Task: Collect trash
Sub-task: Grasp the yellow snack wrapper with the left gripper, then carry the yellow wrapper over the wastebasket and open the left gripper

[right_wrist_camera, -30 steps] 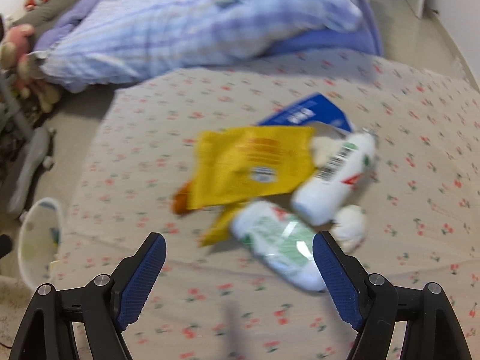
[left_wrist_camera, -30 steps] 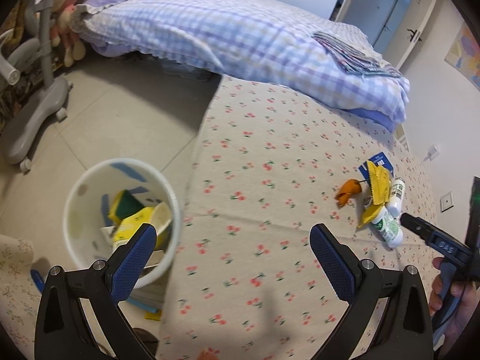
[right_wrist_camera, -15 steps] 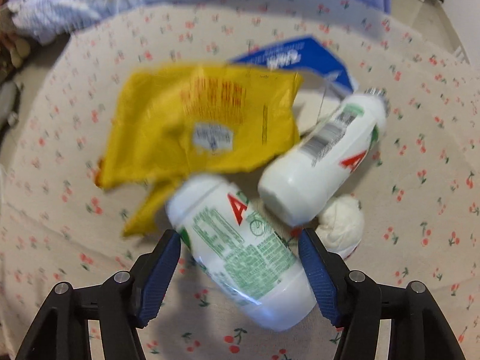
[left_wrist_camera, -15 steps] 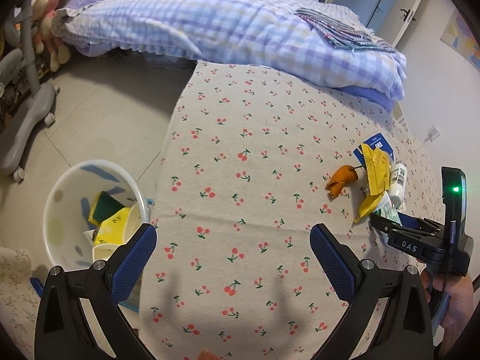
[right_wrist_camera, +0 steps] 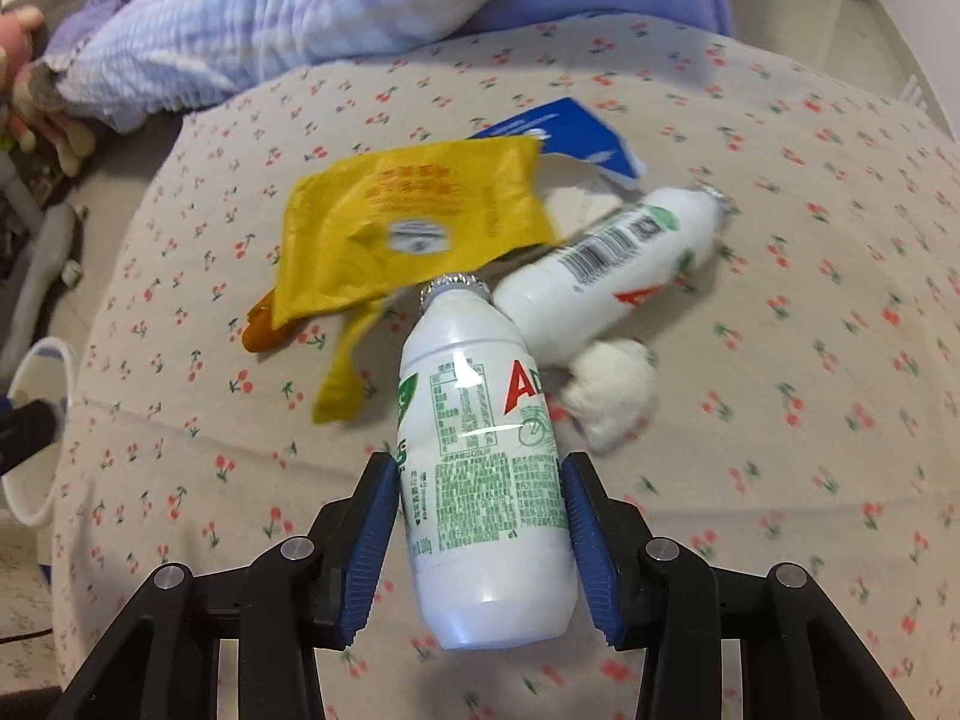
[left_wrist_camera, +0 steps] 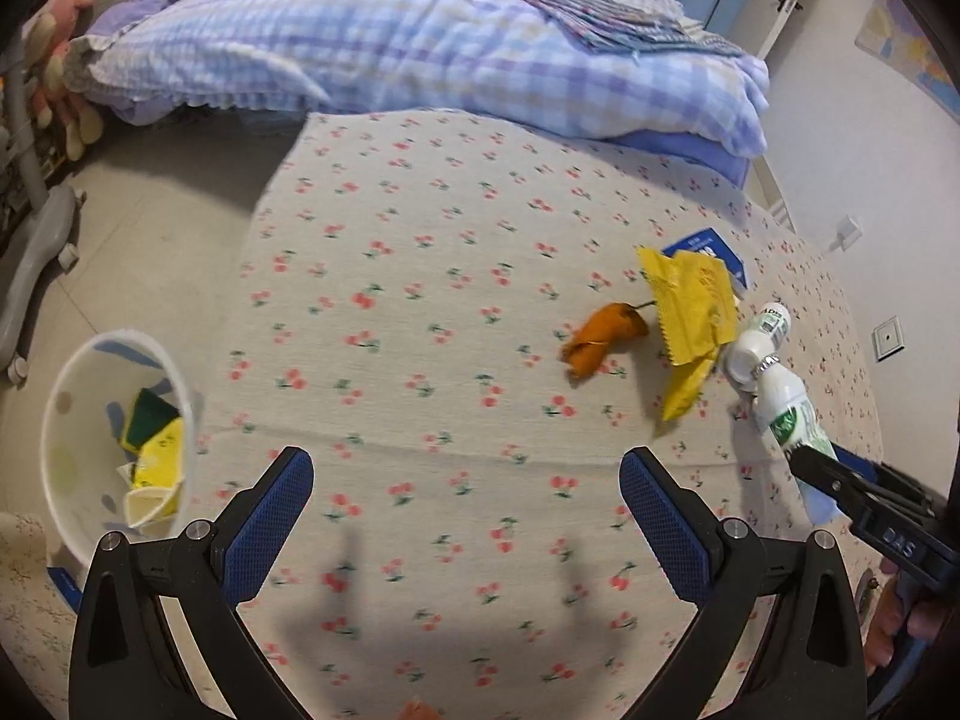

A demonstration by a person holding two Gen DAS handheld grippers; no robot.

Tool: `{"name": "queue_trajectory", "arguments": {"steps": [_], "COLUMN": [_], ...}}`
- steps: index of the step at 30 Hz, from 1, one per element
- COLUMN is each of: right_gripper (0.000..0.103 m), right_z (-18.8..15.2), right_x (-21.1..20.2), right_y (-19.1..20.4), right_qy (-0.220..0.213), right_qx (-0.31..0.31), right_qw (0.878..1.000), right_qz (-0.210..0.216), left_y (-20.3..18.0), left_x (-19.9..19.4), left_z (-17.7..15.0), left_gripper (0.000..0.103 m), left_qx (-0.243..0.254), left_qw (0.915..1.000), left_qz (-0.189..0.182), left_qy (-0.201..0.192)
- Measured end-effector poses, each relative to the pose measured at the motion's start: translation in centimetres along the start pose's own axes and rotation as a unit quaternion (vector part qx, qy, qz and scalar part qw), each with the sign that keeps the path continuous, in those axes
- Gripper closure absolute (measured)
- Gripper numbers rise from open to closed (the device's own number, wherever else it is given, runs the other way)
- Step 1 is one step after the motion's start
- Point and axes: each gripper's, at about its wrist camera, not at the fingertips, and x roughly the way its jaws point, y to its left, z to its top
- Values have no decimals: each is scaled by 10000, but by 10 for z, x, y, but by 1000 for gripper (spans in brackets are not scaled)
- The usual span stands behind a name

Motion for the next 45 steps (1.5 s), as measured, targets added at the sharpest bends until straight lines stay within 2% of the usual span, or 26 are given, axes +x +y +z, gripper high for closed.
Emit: {"name": "queue_trajectory", "arguments": {"steps": [3,7,12,16,21,24,25,27,28,35,45], "right_gripper": [54,54,54,54,54,54,54,54,54,54,54], "right_z": [-10,-15,-20,-22,-22,-22,-21,-19,-19,-16,-6], "right_x": [-13,-23,-34,-33,-27,-26,-26,-25,-24,-25,-32], "right_y": [-26,-57,-97,-119,-133,-137,-138,-139,-140,-140,-114], "right_qy": [-73,-177,-282,-279,-193,-178,-179,-183,-182,-212,-353], "right_qx": [357,770,1151,1344,1432,1461,1465,1471,1473,1444,1371], "right_qw": [9992,9968,9929,9905,9895,9891,9890,9889,9889,9893,9894], "right_qz": [165,156,96,25,40,62,69,63,57,62,315], "left_y": [-22,-50,-68,-79,-89,-92,-93,-94,-96,-100,-75], "left_x": [10,22,37,52,64,69,71,73,72,44,-4], "left_z": [6,14,22,29,35,36,36,36,36,27,7], "left_gripper": [0,0,5,24,42,57,67,72,80,91,93], "left_qx": [94,207,-22,-262,-450,-455,-474,-500,-467,-187,85], "left_qw": [9999,9997,9979,9946,9882,9871,9871,9861,9859,9868,9887], "left_qz": [-62,-96,-505,-909,-1383,-1468,-1470,-1537,-1559,-1534,-1333], "left_qy": [32,-105,-402,-426,-489,-446,-413,-383,-400,-491,-677]}}
